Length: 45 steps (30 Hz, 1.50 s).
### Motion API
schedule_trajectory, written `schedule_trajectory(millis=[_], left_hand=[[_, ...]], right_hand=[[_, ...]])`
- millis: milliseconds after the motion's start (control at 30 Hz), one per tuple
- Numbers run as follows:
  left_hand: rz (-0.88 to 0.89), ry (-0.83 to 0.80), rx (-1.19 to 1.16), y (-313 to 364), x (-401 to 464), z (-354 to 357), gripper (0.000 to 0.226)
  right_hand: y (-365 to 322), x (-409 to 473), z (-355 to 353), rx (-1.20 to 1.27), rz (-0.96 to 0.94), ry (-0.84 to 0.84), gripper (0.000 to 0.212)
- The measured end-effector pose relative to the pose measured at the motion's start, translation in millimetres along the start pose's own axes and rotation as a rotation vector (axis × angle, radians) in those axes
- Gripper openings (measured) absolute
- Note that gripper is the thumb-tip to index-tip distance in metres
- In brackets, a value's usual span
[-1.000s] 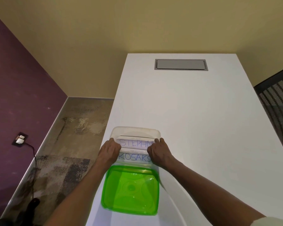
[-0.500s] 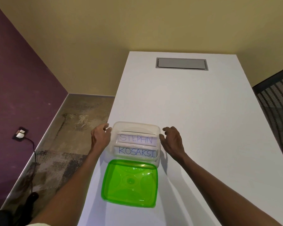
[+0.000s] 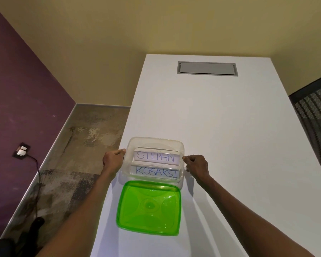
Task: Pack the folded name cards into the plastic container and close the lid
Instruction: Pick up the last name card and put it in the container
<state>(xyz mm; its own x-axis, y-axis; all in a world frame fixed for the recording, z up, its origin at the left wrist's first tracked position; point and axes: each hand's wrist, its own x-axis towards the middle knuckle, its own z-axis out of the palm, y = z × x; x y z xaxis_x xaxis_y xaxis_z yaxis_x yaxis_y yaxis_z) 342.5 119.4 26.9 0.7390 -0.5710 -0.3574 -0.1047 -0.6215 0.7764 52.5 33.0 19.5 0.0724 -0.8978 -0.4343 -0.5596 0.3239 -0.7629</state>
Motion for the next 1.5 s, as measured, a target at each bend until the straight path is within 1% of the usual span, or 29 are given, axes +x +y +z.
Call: schedule_trajectory(millis=[100, 267, 533, 733, 833, 1167, 1333, 1433, 1500], left_hand=[[-0.044, -0.046, -0.079, -2.8, 1.3, 3.1, 0.028], [-0.063, -0.044, -0.110, -4.6, 3.4, 3.1, 0.031], [0.009, -0.009, -0.112, 15.6, -11.2, 8.0, 0.032], [0.046, -0.047, -0.189, 44.7, -33.2, 33.1, 0.032], [0.058, -0.079, -0.211, 56.8, -49.0, 56.2, 0.032], [0.058, -0.180, -0.234, 90.1, -108.7, 143.8, 0.028], [0.060, -0.225, -0.227, 96.5, -133.3, 178.2, 0.022], [0.062, -0.249, -0.193, 97.3, -143.7, 197.1, 0.025], [0.049, -0.254, -0.167, 96.1, -147.4, 208.1, 0.027]], right_hand=[[0.3, 1.9, 3.4, 0.060, 0.010, -0.008, 0.036], [-1.9, 3.9, 2.8, 0.051, 0.010, -0.026, 0.035], [-7.0, 9.9, -13.7, 0.044, -0.043, -0.020, 0.036], [-2.2, 14.3, -62.9, 0.071, -0.082, 0.030, 0.036], [5.8, 16.7, -96.7, 0.094, -0.076, 0.060, 0.030], [47.7, 28.9, -199.8, 0.066, -0.046, 0.140, 0.028], [70.6, 40.4, -230.8, 0.033, -0.009, 0.151, 0.029], [83.4, 47.8, -242.2, 0.019, 0.025, 0.157, 0.031], [90.5, 53.3, -246.2, -0.014, 0.047, 0.161, 0.036]])
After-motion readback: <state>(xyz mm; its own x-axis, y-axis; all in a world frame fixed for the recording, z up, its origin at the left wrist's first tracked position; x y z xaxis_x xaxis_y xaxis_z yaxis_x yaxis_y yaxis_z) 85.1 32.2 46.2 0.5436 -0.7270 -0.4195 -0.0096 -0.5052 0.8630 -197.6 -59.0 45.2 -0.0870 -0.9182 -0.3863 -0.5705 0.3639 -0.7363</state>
